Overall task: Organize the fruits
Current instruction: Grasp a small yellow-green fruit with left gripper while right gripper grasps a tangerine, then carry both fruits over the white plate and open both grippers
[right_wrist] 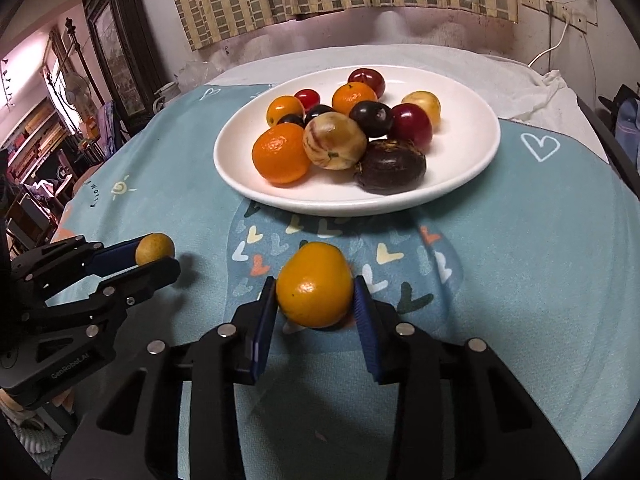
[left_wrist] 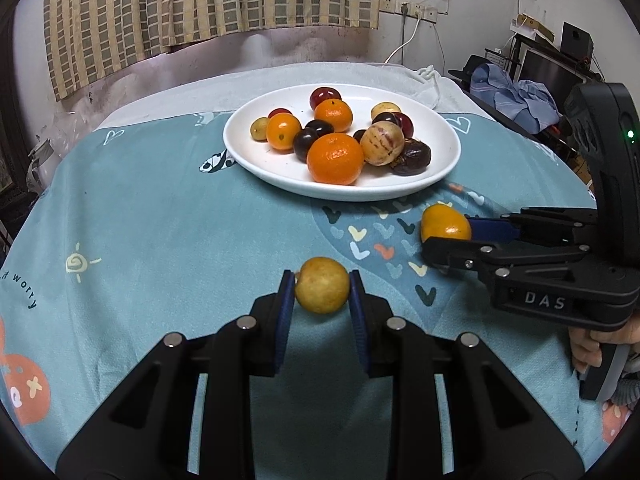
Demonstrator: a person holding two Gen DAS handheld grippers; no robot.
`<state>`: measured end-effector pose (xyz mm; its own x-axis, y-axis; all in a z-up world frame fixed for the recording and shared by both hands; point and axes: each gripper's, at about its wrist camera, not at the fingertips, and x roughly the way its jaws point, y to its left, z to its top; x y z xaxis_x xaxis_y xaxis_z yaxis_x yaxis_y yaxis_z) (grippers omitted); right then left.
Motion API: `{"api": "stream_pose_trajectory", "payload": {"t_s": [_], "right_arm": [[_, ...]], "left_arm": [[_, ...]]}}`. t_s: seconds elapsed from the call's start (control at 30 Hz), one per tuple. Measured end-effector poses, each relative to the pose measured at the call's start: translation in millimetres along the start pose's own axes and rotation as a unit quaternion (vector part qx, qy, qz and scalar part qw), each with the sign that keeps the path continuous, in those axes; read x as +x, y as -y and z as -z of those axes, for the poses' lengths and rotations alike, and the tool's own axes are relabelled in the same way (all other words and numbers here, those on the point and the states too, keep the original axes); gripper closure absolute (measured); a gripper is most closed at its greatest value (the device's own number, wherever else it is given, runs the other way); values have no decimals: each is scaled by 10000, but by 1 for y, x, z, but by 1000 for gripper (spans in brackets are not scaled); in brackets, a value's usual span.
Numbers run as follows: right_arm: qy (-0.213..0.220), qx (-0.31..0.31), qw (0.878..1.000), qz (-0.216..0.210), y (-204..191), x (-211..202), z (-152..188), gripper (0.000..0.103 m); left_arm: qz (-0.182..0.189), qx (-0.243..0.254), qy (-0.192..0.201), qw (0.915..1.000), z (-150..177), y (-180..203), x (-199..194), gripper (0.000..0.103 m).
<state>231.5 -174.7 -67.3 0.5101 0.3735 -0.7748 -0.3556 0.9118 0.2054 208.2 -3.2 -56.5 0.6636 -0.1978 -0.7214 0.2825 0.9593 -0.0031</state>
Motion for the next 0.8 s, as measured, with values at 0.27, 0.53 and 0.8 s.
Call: {"api": "stream_pose_trajectory", "payload": {"t_s": [0.27,0.53,0.8], "right_arm": [[28,-183,9997,-170,-9,-16,12,65],[44,-383,9990,-220,-25,-24,22,65],[145,-398,9987,-272,-27,-37,31,65]], "left_arm": [[-83,43,48,9999,0,3,-2,76],[-132,73,100,9998,0,5,-5,75],[-236,161,221,9993,2,12,-11,75]]}}
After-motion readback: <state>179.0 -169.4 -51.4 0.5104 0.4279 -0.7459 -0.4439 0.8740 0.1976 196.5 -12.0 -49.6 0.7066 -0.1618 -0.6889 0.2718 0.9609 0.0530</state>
